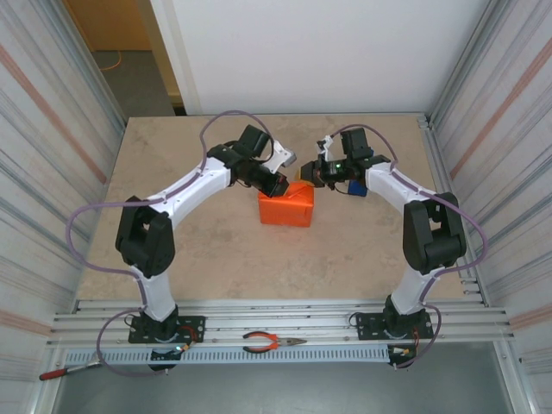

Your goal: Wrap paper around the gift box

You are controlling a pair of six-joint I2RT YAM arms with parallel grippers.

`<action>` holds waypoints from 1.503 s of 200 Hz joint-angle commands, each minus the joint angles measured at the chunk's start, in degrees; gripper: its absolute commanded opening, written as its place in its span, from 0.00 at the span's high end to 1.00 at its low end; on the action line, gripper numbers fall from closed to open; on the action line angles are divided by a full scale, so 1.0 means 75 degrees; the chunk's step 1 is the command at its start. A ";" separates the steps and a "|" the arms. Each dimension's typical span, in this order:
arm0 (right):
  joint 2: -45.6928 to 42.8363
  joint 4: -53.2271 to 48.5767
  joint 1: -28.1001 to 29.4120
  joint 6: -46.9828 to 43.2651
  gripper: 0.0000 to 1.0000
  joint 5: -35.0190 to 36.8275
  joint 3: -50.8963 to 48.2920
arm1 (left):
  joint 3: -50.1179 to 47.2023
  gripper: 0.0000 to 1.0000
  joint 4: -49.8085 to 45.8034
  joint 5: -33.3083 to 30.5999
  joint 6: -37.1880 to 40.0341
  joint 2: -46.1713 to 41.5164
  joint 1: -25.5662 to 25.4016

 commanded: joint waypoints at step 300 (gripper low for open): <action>-0.1116 -0.0648 0.1062 -0.0057 1.00 0.1611 -0.1424 | -0.0246 0.88 -0.0387 0.0313 -0.0289 -0.0843 0.0327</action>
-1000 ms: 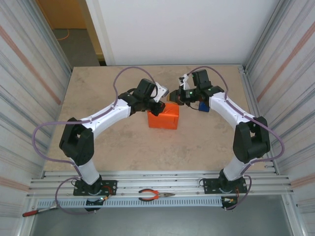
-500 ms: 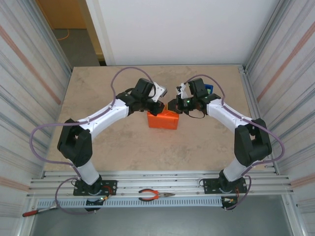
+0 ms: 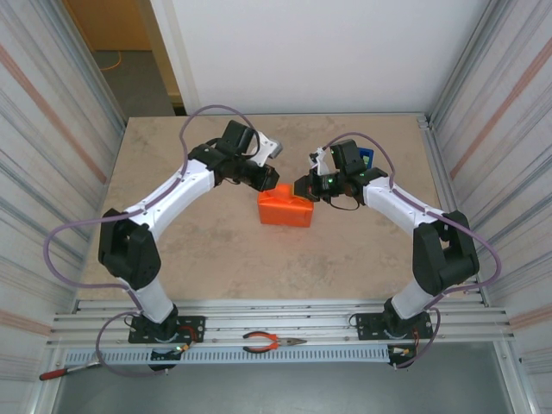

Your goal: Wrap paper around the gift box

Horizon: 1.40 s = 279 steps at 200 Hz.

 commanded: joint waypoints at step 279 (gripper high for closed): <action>-0.0204 -0.0564 0.0252 0.0291 1.00 0.0313 0.0437 | -0.0710 1.00 -0.0631 0.0113 0.0734 0.0402 -0.0367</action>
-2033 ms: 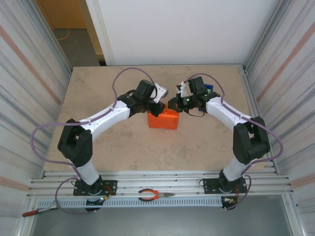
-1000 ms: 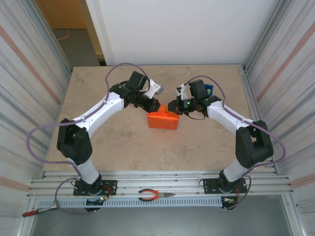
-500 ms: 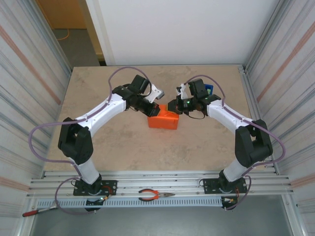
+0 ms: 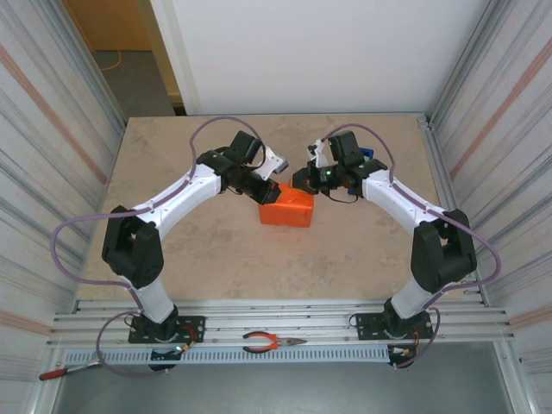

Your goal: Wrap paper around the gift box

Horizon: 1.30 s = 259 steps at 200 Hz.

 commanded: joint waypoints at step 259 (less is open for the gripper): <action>-0.2958 -0.1528 -0.2768 -0.1100 0.02 0.4644 -0.0475 | -0.0443 1.00 -0.0181 -0.0008 0.0105 0.0378 -0.0040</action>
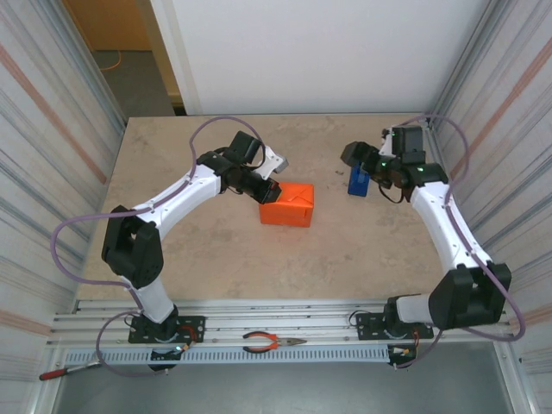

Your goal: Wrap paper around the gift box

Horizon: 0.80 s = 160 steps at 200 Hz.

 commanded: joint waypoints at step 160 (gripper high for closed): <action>0.2082 0.4056 -0.2780 0.1486 0.39 -0.3855 -0.1863 | -0.0420 1.00 -0.0412 -0.0038 0.0103 0.0335 -0.0076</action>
